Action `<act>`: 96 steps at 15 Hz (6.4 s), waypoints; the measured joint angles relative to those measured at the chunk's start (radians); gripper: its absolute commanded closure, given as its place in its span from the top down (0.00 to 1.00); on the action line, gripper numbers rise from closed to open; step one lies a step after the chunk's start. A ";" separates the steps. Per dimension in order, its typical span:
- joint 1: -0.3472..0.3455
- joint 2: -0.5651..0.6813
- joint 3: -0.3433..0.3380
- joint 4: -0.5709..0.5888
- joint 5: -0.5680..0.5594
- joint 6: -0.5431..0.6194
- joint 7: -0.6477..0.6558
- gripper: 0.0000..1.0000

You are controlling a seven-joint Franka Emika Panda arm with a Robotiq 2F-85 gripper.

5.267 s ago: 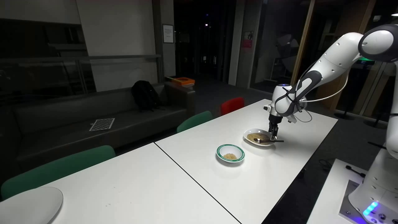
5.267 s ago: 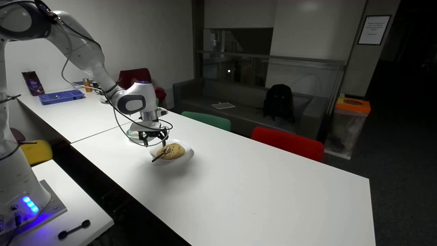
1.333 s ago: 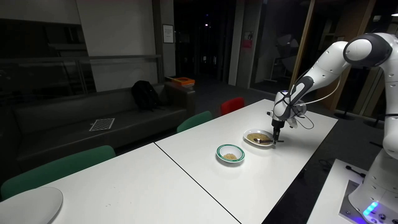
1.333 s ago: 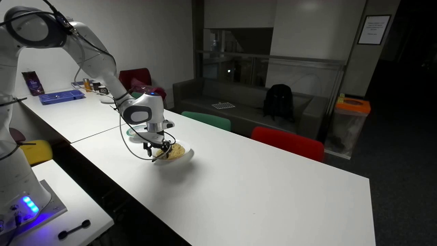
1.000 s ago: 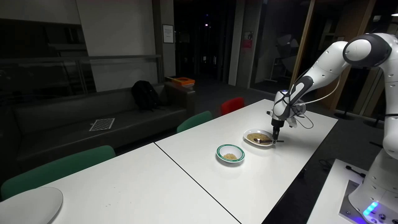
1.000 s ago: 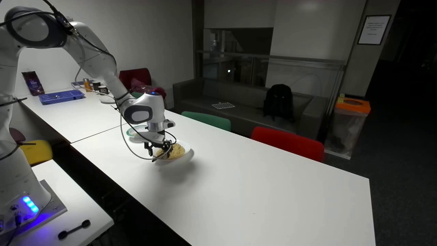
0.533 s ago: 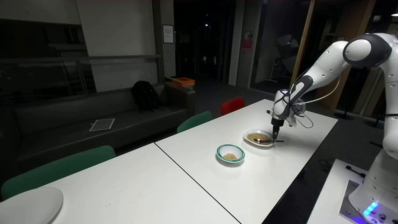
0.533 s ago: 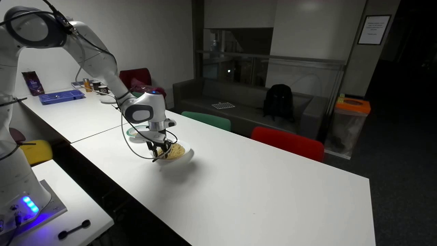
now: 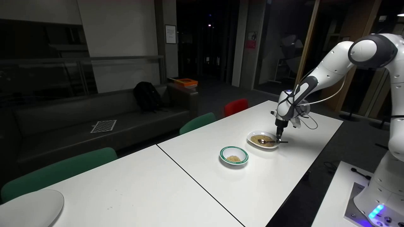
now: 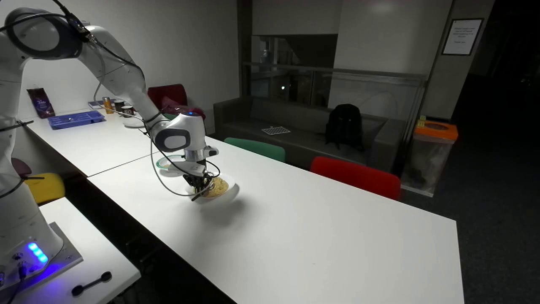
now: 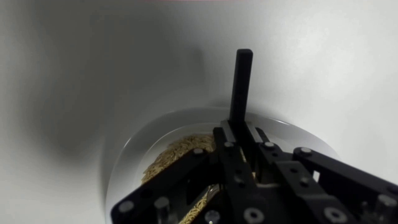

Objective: Use the spoon to put sugar in the green and white bowl

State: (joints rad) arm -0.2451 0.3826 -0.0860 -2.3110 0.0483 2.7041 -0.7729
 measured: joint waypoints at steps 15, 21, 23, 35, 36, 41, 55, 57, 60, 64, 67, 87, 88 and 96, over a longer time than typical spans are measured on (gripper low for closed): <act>0.006 -0.025 -0.018 0.019 -0.127 -0.049 0.113 0.03; 0.032 -0.061 -0.057 0.041 -0.290 -0.151 0.234 0.03; 0.041 -0.072 -0.064 0.048 -0.338 -0.186 0.268 0.03; 0.121 -0.107 -0.083 0.095 -0.624 -0.493 0.473 0.03; 0.126 -0.107 -0.082 0.098 -0.632 -0.514 0.477 0.03; 0.143 -0.106 -0.076 0.113 -0.638 -0.582 0.484 0.03; 0.170 -0.016 -0.030 0.209 -0.637 -0.701 0.535 0.03; 0.170 0.009 -0.029 0.229 -0.635 -0.701 0.535 0.03; 0.169 0.036 -0.029 0.253 -0.631 -0.701 0.535 0.03; 0.169 0.061 -0.029 0.279 -0.606 -0.701 0.535 0.03; 0.168 0.075 -0.029 0.295 -0.570 -0.701 0.535 0.03; 0.125 0.080 -0.020 0.296 -0.248 -0.540 0.532 0.03; 0.123 0.080 -0.020 0.293 -0.240 -0.532 0.532 0.03; 0.111 0.080 -0.007 0.268 -0.179 -0.437 0.526 0.03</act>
State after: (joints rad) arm -0.1339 0.4630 -0.0931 -2.0430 -0.1303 2.2668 -0.2472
